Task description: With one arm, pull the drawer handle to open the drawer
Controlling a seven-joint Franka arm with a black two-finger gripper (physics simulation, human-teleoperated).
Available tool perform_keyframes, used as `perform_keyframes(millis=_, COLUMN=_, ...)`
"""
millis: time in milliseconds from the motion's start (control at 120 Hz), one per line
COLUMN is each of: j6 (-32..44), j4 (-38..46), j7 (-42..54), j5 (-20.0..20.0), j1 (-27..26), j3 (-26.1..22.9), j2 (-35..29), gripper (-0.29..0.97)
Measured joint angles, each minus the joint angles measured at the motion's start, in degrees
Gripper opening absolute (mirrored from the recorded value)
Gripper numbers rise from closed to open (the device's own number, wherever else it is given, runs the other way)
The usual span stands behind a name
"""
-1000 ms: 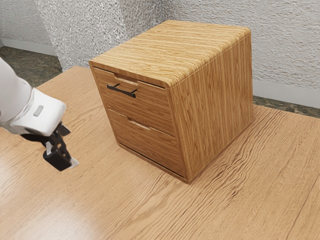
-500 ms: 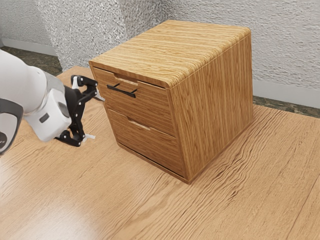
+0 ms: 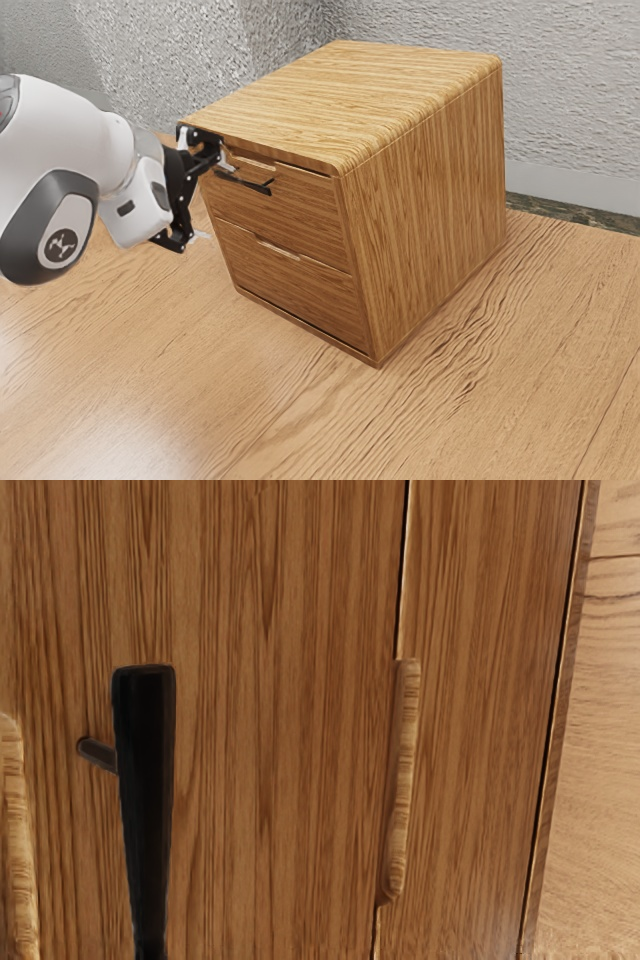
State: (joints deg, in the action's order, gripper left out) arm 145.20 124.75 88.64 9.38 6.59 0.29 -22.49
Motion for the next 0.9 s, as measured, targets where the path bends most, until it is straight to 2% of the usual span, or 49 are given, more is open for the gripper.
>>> perform_keyframes(millis=375, j6=2.2, j4=-4.6, j7=2.8, j5=-0.1, j1=0.1, j3=1.6, j2=5.8, gripper=0.68)
perform_keyframes(millis=667, j6=3.2, j4=-4.7, j7=3.2, j5=-0.3, j1=-0.3, j3=1.6, j2=7.3, gripper=0.7)
perform_keyframes(millis=817, j6=3.2, j4=-4.4, j7=3.1, j5=-0.1, j1=0.0, j3=1.9, j2=8.3, gripper=0.85)
perform_keyframes(millis=900, j6=3.1, j4=-4.4, j7=2.9, j5=-0.3, j1=0.1, j3=2.0, j2=8.3, gripper=0.89)
